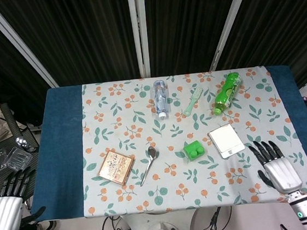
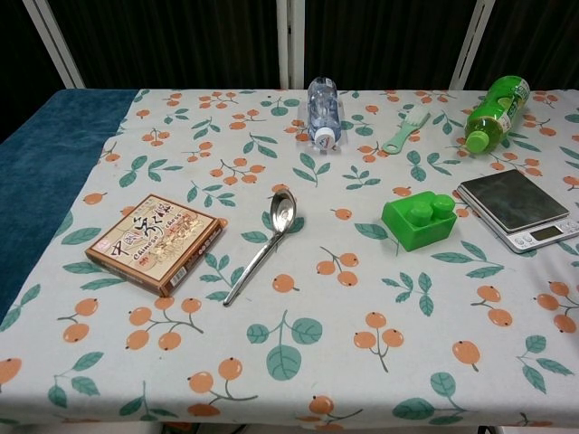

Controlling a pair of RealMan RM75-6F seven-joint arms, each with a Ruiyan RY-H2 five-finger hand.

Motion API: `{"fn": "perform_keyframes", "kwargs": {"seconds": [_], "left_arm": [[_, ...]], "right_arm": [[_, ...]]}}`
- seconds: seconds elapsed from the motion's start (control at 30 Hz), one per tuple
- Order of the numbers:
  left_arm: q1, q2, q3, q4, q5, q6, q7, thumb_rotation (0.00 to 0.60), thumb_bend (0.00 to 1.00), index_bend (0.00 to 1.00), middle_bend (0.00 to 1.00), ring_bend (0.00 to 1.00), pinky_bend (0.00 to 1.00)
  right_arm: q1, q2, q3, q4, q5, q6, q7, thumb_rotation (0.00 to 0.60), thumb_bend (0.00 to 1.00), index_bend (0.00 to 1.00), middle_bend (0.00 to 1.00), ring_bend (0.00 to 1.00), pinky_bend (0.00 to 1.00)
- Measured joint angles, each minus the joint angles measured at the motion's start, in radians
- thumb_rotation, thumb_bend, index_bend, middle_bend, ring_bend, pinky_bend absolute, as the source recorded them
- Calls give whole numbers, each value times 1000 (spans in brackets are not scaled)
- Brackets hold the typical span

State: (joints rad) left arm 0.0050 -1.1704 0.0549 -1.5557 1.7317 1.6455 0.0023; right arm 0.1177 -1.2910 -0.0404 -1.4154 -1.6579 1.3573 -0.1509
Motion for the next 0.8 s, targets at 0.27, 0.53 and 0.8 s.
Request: {"fn": "perform_keyframes", "kwargs": {"seconds": [0.27,0.53,0.8], "left_arm": [[4,0,2,9,-7,2,-12,600,58,26,26,0,0],[7,-7,2,25,-12,6,-30,600,57,26,27,0,0],[10,-12,5,43,-15,9,-47,600,57,26,27,0,0]], "right_arm": [[81,-89,1,-11,5,-132,-111,600,630,0,96,0,0],[116,-133,9,-16,28,-169,-153,600,703,0,172,0,0],[125,-150,4,3,58,-187,-159,600,717,0,201,0,0]]}}
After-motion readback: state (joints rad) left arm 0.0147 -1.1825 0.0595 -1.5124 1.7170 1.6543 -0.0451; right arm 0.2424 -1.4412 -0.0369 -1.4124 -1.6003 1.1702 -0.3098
